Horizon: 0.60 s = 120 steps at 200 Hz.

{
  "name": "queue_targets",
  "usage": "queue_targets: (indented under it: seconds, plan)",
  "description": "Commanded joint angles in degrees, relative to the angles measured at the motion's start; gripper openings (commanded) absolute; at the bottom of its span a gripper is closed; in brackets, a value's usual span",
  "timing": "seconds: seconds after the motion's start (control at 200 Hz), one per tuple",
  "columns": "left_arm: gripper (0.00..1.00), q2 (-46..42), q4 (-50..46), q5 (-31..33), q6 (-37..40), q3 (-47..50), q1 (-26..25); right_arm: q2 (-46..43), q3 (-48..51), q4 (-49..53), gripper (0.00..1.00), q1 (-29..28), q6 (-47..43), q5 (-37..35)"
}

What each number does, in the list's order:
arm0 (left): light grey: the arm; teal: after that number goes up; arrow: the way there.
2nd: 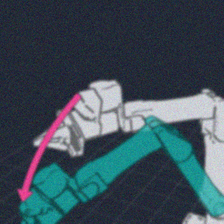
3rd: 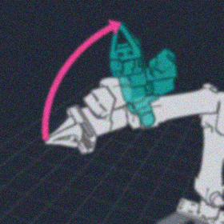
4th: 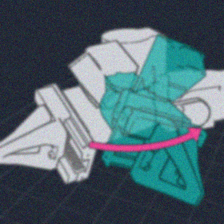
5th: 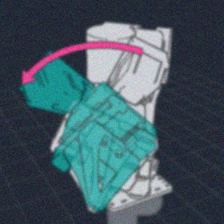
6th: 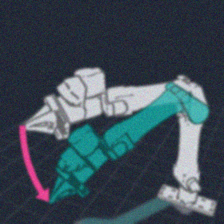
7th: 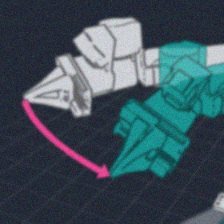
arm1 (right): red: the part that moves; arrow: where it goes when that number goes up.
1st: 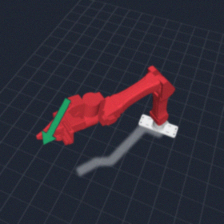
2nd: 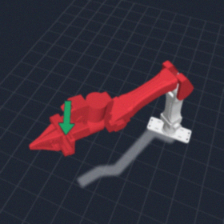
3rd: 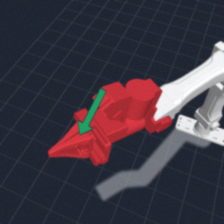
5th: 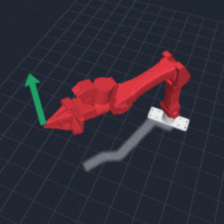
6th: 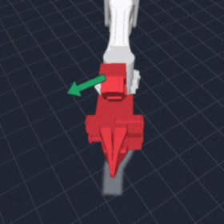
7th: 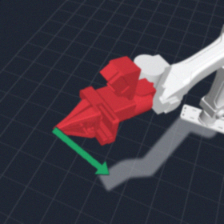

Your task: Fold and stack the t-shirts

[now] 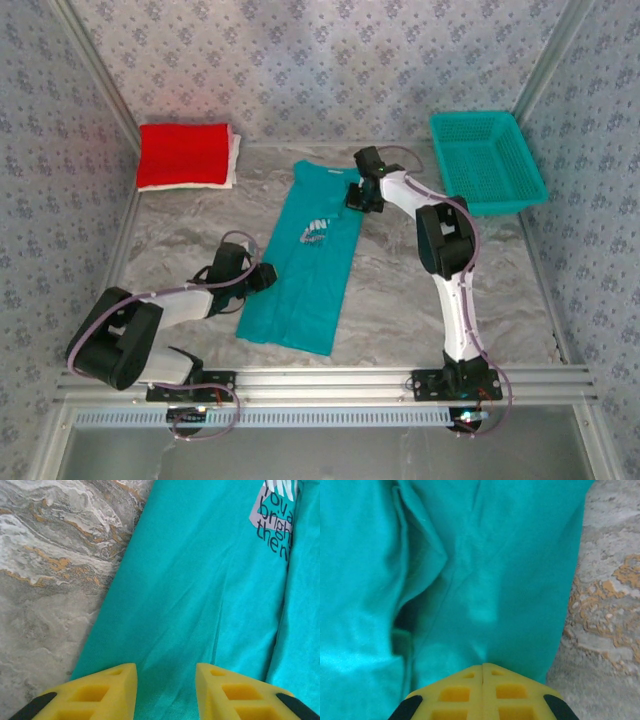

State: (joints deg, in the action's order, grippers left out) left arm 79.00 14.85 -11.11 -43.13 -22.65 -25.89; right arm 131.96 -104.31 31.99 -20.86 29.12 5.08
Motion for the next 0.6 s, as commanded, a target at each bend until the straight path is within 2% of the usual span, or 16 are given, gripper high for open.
queue_targets:
  seconds: [0.0,0.155,0.38,0.47,0.545,0.595]
  plan:
    - [0.36,4.3,-9.2,-0.6,-0.2,-0.1,-0.7,4.3,-4.6,4.0,0.06,0.6,0.2,-2.1]
    - [0.36,8.8,-6.4,-1.1,-2.0,-4.2,-2.9,10.2,-12.8,6.8,0.06,2.1,0.6,-1.4]
    - [0.36,18.0,-3.2,-1.3,-3.1,-15.5,-5.0,21.1,-32.8,10.5,0.09,4.6,1.5,3.5]
    - [0.36,22.0,-3.6,-1.2,-2.3,-20.7,-5.0,24.0,-39.0,10.5,0.11,5.1,1.9,5.1]
    - [0.35,25.0,-4.0,-1.3,-1.6,-24.5,-4.9,24.6,-40.3,8.5,0.15,5.7,2.5,5.8]
    - [0.35,26.6,-4.5,-0.4,-1.4,-26.4,-5.0,24.4,-40.6,7.1,0.21,6.1,2.5,6.4]
